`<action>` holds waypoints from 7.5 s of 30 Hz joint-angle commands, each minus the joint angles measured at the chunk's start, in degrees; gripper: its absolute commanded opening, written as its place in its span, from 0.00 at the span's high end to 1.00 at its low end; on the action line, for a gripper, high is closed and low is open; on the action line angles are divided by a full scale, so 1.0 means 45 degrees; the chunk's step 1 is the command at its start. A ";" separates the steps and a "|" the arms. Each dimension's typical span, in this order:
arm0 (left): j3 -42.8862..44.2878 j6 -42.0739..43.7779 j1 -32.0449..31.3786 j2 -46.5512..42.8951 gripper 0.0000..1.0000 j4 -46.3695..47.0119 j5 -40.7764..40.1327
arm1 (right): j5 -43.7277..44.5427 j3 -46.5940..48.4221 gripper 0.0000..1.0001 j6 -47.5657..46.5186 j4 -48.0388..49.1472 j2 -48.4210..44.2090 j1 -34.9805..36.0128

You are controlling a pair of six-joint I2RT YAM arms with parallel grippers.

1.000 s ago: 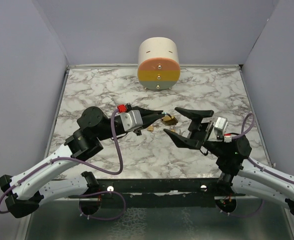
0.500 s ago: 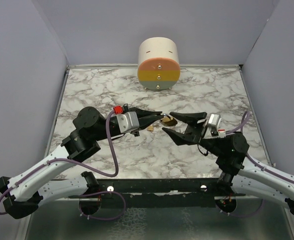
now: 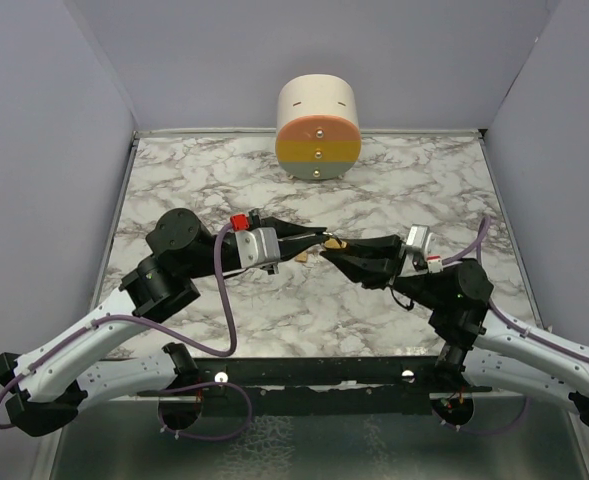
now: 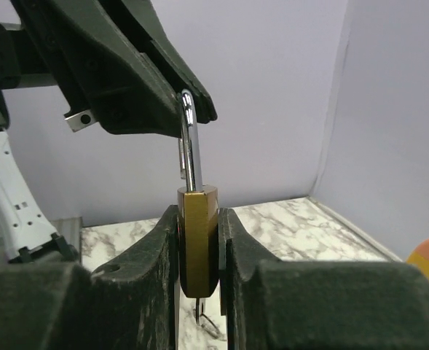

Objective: Lock with the key
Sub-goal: Lock the lock.

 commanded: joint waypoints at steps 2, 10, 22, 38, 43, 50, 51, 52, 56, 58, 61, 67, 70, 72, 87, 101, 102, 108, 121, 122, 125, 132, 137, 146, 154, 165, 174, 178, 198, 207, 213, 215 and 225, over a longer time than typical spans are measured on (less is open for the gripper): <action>0.0692 0.0202 -0.0024 0.0000 1.00 0.0457 0.0625 | -0.0287 0.0423 0.97 0.0156 -0.0177 0.0088 0.0048; 0.0517 0.0016 -0.0023 0.0051 1.00 0.0633 0.0402 | -0.0830 0.0432 0.98 0.0107 -0.0231 -0.0027 0.0052; -0.0253 -0.1011 -0.0024 0.0145 1.00 0.1643 0.0362 | -0.1725 0.0517 0.98 0.0208 0.0629 -0.0108 0.0038; -0.0450 -0.1311 -0.0024 0.0527 1.00 0.1294 0.0042 | -0.2536 0.1238 0.98 0.0269 0.0676 0.0231 0.0044; -0.0576 -0.1601 -0.0024 0.0688 1.00 0.1075 0.0103 | -0.2431 0.1495 0.98 0.0112 0.0742 0.0302 0.0051; -0.0709 -0.1988 -0.0024 0.0931 1.00 0.0829 -0.0265 | -0.2452 0.1760 0.98 0.0029 0.0970 0.0437 0.0042; -0.0698 -0.2019 -0.0024 0.0980 1.00 0.0737 -0.0345 | -0.2455 0.1790 0.98 0.0019 0.0980 0.0440 0.0039; -0.0665 -0.2067 -0.0024 0.1033 1.00 0.0645 -0.0424 | -0.2456 0.1816 0.98 0.0018 0.1011 0.0430 0.0038; -0.0706 -0.2253 -0.0024 0.1259 1.00 0.0467 -0.0444 | -0.2466 0.1962 0.98 -0.0040 0.1063 0.0453 0.0042; -0.0810 -0.2350 -0.0024 0.1368 1.00 0.0454 -0.0399 | -0.2504 0.2100 0.98 -0.0083 0.1041 0.0486 0.0043; -0.1019 -0.2482 -0.0024 0.1406 1.00 0.0522 -0.0415 | -0.2662 0.2366 0.98 -0.0095 0.1035 0.0576 0.0043; -0.1354 -0.2658 -0.0025 0.1377 1.00 0.0600 -0.0389 | -0.3075 0.2900 0.98 -0.0138 0.1071 0.0920 0.0052; -0.1547 -0.2666 -0.0024 0.1248 1.00 0.0567 -0.0540 | -0.3237 0.3072 0.98 -0.0029 0.1141 0.0985 0.0054; -0.1692 -0.2639 -0.0024 0.1169 1.00 0.0574 -0.0707 | -0.3359 0.3194 0.98 0.0156 0.1180 0.1017 0.0055; -0.1753 -0.2418 -0.0021 0.1334 1.00 0.0637 -0.0986 | -0.5511 0.3359 0.98 0.1214 0.1420 0.0903 0.0047; -0.2210 -0.2526 -0.0014 0.1376 1.00 0.0291 -0.1013 | -0.5218 0.3451 0.98 0.1038 0.1950 0.0713 0.0051; -0.2312 -0.2560 -0.0015 0.1375 1.00 0.0255 -0.1030 | -0.5123 0.3510 0.98 0.0961 0.1921 0.0694 0.0052; -0.3183 -0.3166 -0.0018 0.1288 1.00 0.0444 -0.0807 | -0.4604 0.4053 0.98 0.0440 0.1631 0.0706 0.0055; -0.4022 -0.3900 -0.0024 0.1593 1.00 0.0551 -0.0210 | -0.4119 0.4841 0.98 -0.0173 0.1319 0.1193 0.0039; -0.4042 -0.3928 -0.0021 0.1642 1.00 0.0541 -0.0099 | -0.4170 0.5005 0.98 -0.0233 0.1214 0.1296 0.0053; -0.4216 -0.4078 -0.0023 0.1811 1.00 0.0652 0.0256 | -0.4291 0.5572 0.98 -0.0358 0.0930 0.1571 0.0049; -0.4642 -0.4379 -0.0021 0.1945 1.00 0.0900 0.0864 | -0.4127 0.6478 0.98 -0.0716 0.0371 0.2001 0.0055; -0.4874 -0.4679 -0.0024 0.2091 1.00 0.1285 0.1527 | -0.4016 0.6910 0.98 -0.0887 -0.0082 0.2335 0.0049; -0.5277 -0.5076 -0.0179 0.2547 1.00 0.1413 0.2066 | -0.4088 0.8316 0.98 -0.1583 -0.1748 0.3332 0.0054; -0.5246 -0.4911 -0.0219 0.2684 1.00 0.0554 0.1095 | -0.3453 1.0101 0.98 -0.2775 -0.4590 0.4063 0.0053; -0.4650 -0.4338 -0.0219 0.3551 1.00 -0.0767 -0.0466 | -0.1009 1.2261 0.98 -0.4275 -0.8309 0.4481 0.0055; -0.4197 -0.4170 -0.0301 0.4337 1.00 -0.1412 -0.1155 | -0.0652 1.2598 0.98 -0.4493 -0.8790 0.4811 0.0045; -0.4019 -0.4141 -0.0526 0.4574 1.00 -0.1485 -0.1406 | -0.0792 1.2615 0.98 -0.4390 -0.8770 0.5077 0.0053; -0.4690 -0.4712 -0.0847 0.1438 1.00 0.1502 -0.3766 | -0.0370 0.7670 0.98 -0.2507 -0.5868 0.2560 0.0045; -0.3213 -0.3121 -0.0845 0.0831 1.00 0.1230 -0.5731 | 0.0281 0.5374 0.57 -0.1593 -0.5390 0.2741 0.0052; -0.2419 -0.2212 -0.0844 0.0773 1.00 0.0177 -0.7158 | 0.1060 0.4212 0.45 -0.1229 -0.5244 0.2383 0.0048; -0.2231 -0.1827 -0.0834 0.0623 1.00 -0.0150 -0.7782 | 0.1464 0.3961 0.44 -0.1091 -0.5623 0.2077 0.0050; -0.1253 -0.0870 -0.0786 -0.0057 1.00 -0.1316 -0.9120 | 0.4096 0.2181 0.41 -0.0866 -0.5961 0.0722 0.0048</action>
